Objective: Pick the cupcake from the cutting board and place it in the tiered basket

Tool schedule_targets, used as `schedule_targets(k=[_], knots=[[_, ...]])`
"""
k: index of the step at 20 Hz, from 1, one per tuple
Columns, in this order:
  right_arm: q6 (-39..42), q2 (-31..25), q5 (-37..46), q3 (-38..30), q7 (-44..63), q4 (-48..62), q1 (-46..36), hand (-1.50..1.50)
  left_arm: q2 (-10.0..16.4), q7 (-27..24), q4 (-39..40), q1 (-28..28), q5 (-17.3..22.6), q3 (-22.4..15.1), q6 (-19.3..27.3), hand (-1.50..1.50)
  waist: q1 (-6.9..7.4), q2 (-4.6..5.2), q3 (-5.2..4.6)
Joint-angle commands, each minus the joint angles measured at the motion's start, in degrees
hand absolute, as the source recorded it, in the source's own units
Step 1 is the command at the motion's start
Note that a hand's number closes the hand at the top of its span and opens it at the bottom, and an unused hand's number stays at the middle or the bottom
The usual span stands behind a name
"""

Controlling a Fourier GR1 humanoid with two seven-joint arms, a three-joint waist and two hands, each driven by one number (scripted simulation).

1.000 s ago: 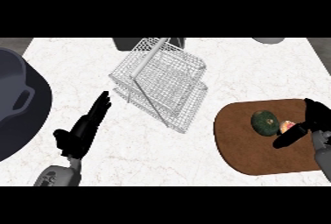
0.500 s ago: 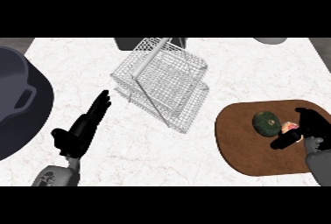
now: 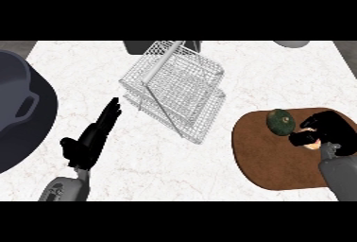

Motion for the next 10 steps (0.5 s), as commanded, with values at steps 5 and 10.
schedule_targets(k=[5, 10], knots=[[1.00, 2.08, 6.89, -3.86, 2.19, -1.30, -2.17, 1.50, -1.17, 1.64, -1.18, -1.15, -1.37, 1.54, -0.83, 0.00, 0.01, 0.01, 0.03], [3.81, 3.10, 12.69, 8.25, 5.01, -25.58, 14.88, 1.50, -0.92, 1.51, -1.54, 1.14, -1.37, 1.74, -0.37, 0.00, -1.46, -0.43, -0.06]])
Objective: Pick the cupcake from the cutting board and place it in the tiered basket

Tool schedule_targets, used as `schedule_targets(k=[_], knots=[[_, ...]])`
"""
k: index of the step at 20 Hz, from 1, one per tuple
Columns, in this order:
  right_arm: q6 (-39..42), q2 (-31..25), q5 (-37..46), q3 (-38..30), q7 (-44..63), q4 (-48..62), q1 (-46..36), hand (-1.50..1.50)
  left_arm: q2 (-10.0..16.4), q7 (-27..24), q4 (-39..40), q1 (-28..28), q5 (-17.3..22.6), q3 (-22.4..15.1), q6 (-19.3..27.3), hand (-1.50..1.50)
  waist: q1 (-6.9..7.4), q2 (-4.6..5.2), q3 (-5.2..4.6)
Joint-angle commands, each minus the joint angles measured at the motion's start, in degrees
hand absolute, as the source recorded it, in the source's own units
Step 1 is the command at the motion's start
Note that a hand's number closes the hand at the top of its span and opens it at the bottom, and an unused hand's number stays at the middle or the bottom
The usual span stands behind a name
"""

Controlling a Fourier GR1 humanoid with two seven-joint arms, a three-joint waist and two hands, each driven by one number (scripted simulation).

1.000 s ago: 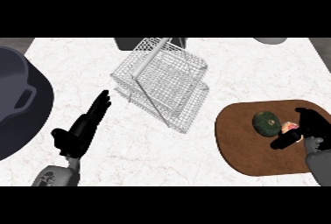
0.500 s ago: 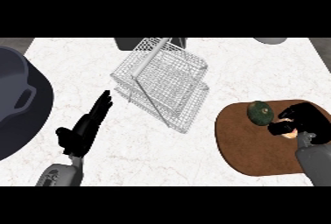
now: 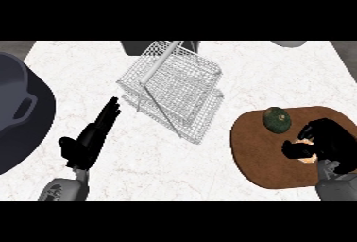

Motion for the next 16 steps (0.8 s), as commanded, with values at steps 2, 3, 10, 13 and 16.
schedule_targets(k=[2, 3, 10, 13, 16], knots=[[0.49, 2.58, 9.06, 13.28, 4.50, -17.30, 12.78, 1.50, -0.41, 0.22, 1.25, -0.88, 0.46, 1.26, 0.55, 0.00, -1.27, -0.31, -0.06], [-1.29, 0.00, 10.22, 12.76, 2.29, -21.21, 18.04, 1.50, -1.24, -2.47, 0.78, 2.51, -1.56, -0.17, 1.83, 0.00, -1.34, -0.35, -0.03], [-9.67, 8.06, 10.99, 11.50, -0.28, -38.98, 16.10, 1.50, -1.03, -0.31, 0.14, 0.29, -0.73, 0.32, 1.05, 0.00, -0.72, -0.30, 0.04], [-5.32, 8.73, 16.80, 13.92, 2.68, -45.21, 12.33, 1.50, 0.08, -2.10, 0.83, 1.77, -0.71, 0.16, -1.10, 0.00, 0.25, -0.03, -0.04], [4.27, 10.18, 17.56, 15.45, 7.72, -50.86, 7.11, 1.50, -0.14, -1.35, 1.15, -0.07, -0.50, 0.96, -1.19, 0.00, 0.47, 0.13, -0.04]])
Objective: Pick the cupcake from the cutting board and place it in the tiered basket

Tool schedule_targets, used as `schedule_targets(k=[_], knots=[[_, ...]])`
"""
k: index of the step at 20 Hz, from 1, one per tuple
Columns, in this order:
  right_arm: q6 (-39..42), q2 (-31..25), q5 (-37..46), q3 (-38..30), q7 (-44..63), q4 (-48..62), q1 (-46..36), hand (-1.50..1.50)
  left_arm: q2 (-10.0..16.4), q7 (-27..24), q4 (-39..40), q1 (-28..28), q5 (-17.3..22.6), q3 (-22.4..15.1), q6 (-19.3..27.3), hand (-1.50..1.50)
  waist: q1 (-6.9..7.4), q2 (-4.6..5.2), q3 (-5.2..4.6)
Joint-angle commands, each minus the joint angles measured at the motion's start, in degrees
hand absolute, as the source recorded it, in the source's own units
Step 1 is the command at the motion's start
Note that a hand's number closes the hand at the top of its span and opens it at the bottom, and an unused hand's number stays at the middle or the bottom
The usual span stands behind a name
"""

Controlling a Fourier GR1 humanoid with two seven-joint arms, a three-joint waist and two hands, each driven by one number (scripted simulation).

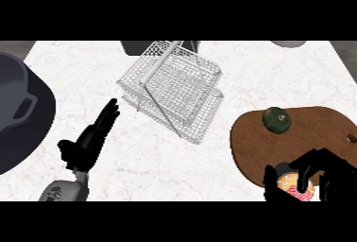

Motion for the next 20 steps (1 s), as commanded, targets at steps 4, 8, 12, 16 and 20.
schedule_targets(k=[4, 8, 12, 16, 20], knots=[[15.07, 9.35, 3.90, 1.51, 15.59, -2.90, -22.53, 1.50, -0.62, 0.20, 1.27, -1.86, -0.59, -0.05, -0.33, 0.00, 1.17, 0.24, -0.11], [19.64, 13.87, 0.43, -5.38, 17.50, 2.21, -35.16, 1.50, 0.36, 0.51, 2.38, -3.52, 0.00, 0.95, -1.69, 0.00, 1.03, 0.18, -0.10], [18.49, 17.00, -1.72, -12.24, 15.67, 15.97, -46.36, 1.50, 0.51, 0.17, 0.38, -0.83, -0.32, -0.13, -2.24, 0.00, 2.35, 0.25, -0.13], [14.85, 17.13, -3.16, -15.24, 16.70, 26.92, -54.72, 1.50, -0.81, -1.82, 1.55, -0.68, -1.12, -0.70, -1.61, 0.00, 2.19, 0.31, -0.07], [12.72, 17.18, -6.31, -21.45, 11.86, 40.59, -64.11, 1.50, -0.60, 0.02, -0.06, -0.37, -1.12, -0.93, -1.76, 0.00, 2.55, 0.48, -0.01]])
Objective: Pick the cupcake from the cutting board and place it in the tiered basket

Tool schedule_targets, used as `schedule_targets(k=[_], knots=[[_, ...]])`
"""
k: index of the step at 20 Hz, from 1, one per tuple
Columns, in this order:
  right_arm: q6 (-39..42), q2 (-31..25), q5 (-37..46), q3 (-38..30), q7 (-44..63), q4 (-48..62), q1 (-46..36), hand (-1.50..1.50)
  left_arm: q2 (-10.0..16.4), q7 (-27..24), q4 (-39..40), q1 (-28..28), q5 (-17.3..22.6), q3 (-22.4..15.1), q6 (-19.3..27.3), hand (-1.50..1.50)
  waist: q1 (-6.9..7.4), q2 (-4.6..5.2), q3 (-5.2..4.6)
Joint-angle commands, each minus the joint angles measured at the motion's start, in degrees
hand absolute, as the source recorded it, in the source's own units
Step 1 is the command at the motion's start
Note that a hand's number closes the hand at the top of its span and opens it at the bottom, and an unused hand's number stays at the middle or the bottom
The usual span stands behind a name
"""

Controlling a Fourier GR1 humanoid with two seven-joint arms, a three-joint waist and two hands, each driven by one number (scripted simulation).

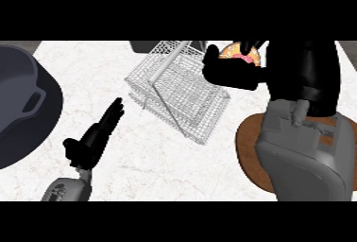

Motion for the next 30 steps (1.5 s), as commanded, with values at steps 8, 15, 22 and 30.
schedule_targets(k=[8, 15, 22, 30], knots=[[-14.00, 0.73, -4.73, -3.52, 0.54, 36.98, -17.75, 1.50, -1.03, 1.69, 0.17, -2.37, -0.59, -0.32, 0.21, 0.00, 1.20, 0.60, 0.04], [-22.60, 0.74, -10.26, -4.17, -6.32, 52.41, -24.83, 1.50, -1.77, 0.70, 0.57, -0.83, -1.43, -0.36, 0.74, 0.00, 0.33, 0.32, 0.08], [-33.18, 0.74, -21.45, -4.20, -9.40, 62.31, -29.56, 1.50, -2.35, 0.18, 0.19, -1.45, -0.76, -0.33, -0.22, 0.00, 1.55, 0.60, 0.05], [-40.09, 0.74, -37.87, -5.21, -1.89, 59.65, -28.41, -1.50, -1.01, 0.92, 0.96, -1.55, -0.69, 0.67, -0.90, 0.00, 1.01, 0.03, 0.08]])
